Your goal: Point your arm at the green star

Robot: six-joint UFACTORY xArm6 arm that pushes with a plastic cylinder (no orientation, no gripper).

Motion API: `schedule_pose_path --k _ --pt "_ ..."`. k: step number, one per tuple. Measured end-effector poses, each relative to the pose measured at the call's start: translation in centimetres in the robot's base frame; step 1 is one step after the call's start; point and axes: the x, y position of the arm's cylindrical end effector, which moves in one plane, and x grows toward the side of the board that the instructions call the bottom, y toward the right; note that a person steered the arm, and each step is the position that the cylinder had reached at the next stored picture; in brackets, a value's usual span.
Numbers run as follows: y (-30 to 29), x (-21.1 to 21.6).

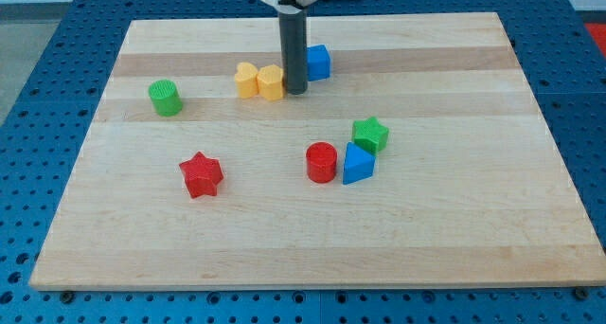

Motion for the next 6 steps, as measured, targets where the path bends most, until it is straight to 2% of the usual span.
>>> schedule_pose_path --k 2,3,5,6 --pt "0.1 0.0" --pt "2.0 0.7" --pt "3.1 6.9" --pt "5.1 6.9"
